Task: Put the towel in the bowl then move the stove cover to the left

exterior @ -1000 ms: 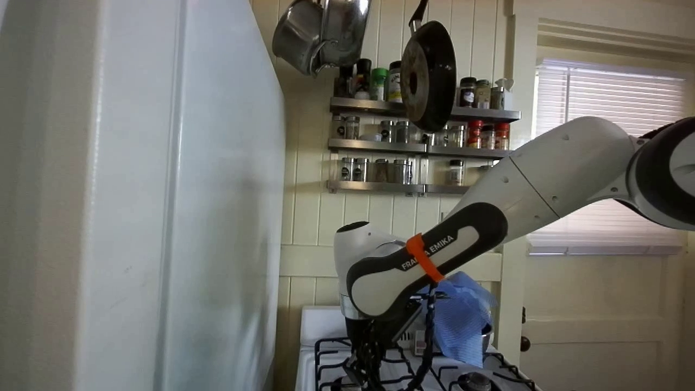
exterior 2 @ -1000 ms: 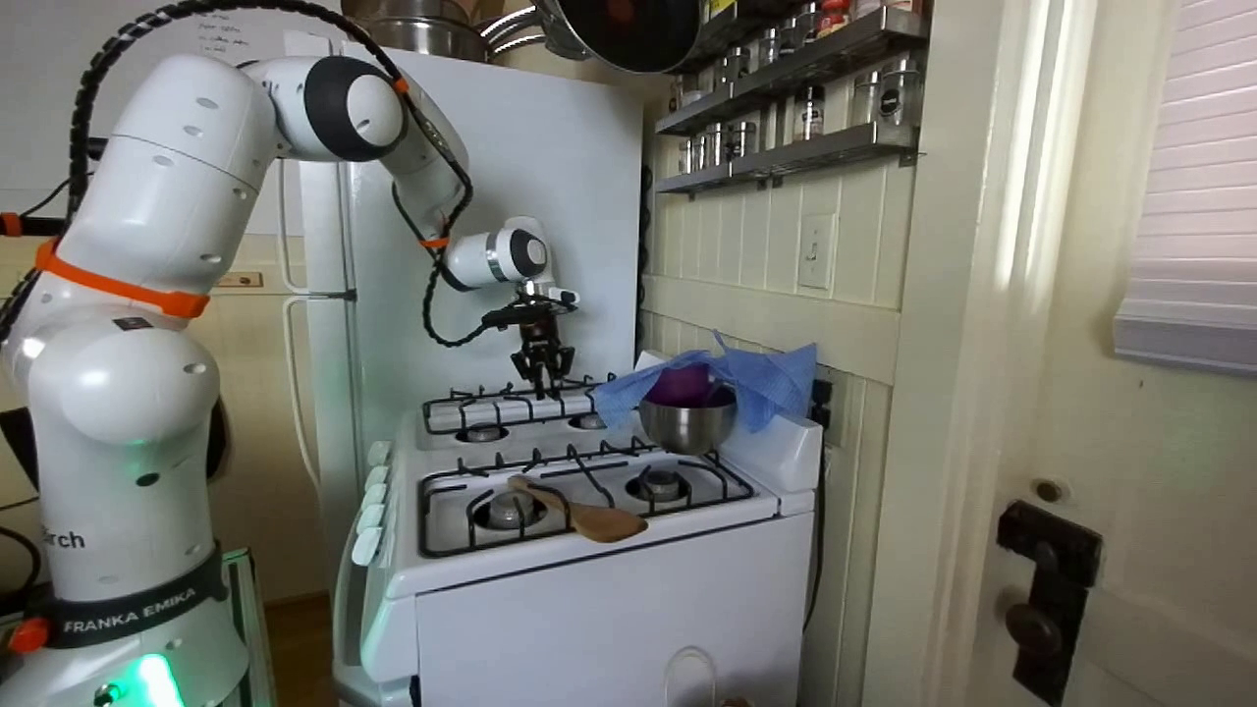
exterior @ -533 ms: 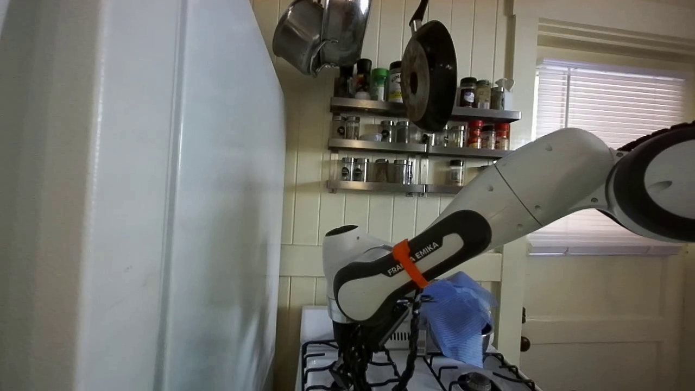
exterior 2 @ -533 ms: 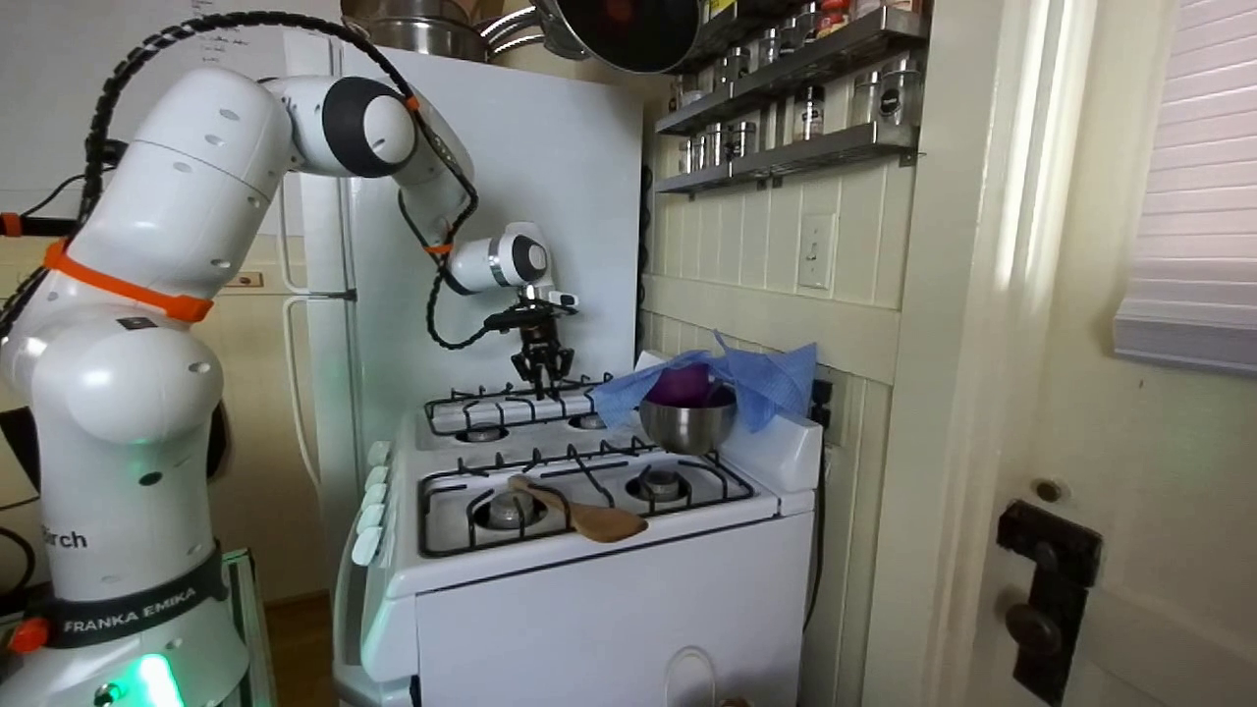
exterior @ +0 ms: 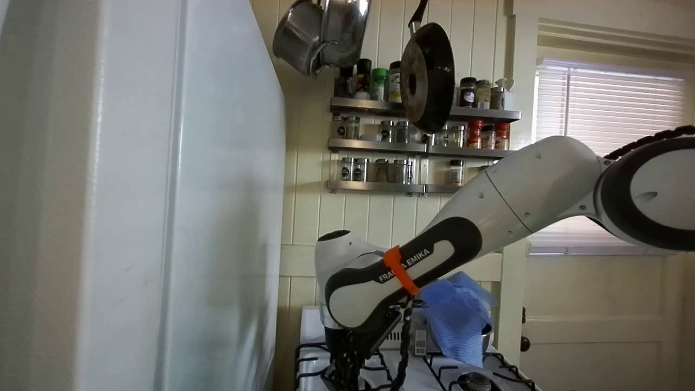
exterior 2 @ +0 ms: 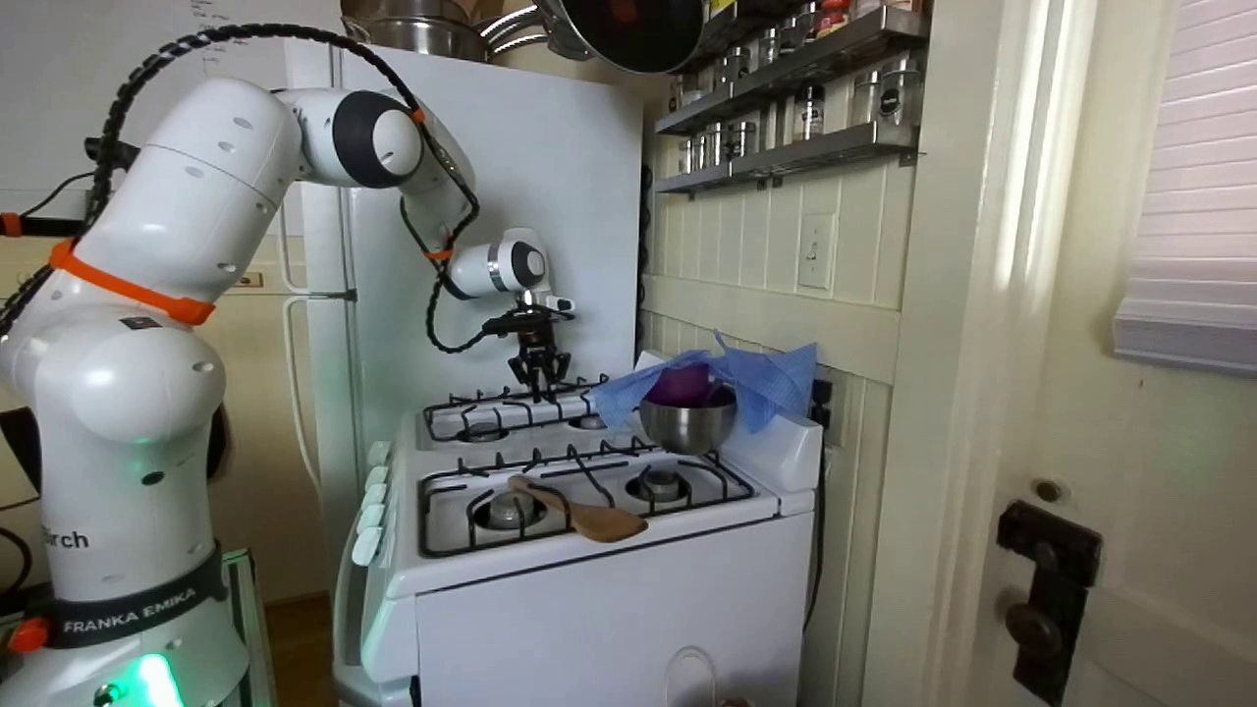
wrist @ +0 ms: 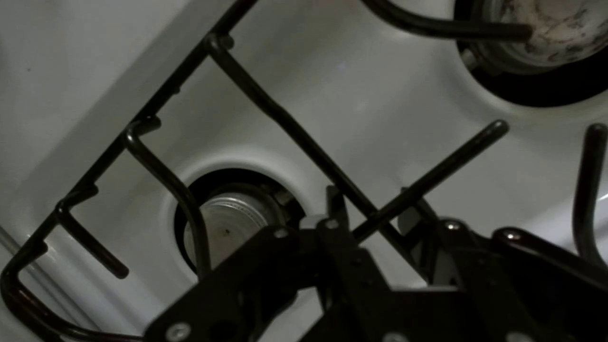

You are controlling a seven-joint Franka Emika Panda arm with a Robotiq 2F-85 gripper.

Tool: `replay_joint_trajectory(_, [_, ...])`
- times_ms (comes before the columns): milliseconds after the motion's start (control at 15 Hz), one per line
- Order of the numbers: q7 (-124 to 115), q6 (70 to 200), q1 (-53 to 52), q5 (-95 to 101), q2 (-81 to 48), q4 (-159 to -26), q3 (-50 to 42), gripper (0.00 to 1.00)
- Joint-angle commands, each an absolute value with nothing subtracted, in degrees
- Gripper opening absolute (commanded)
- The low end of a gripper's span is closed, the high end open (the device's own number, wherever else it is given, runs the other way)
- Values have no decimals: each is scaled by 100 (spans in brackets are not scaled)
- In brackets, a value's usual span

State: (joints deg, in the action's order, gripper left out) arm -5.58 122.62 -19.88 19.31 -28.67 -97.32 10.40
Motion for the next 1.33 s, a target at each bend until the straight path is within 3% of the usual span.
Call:
replay_joint_trajectory(0, [-442, 12404, -2052, 1958, -2947, -9523, 984, 8])
replay_joint_trajectory(1267, [-552, 12612, -2063, 1812, -2935, -9793, 977, 8])
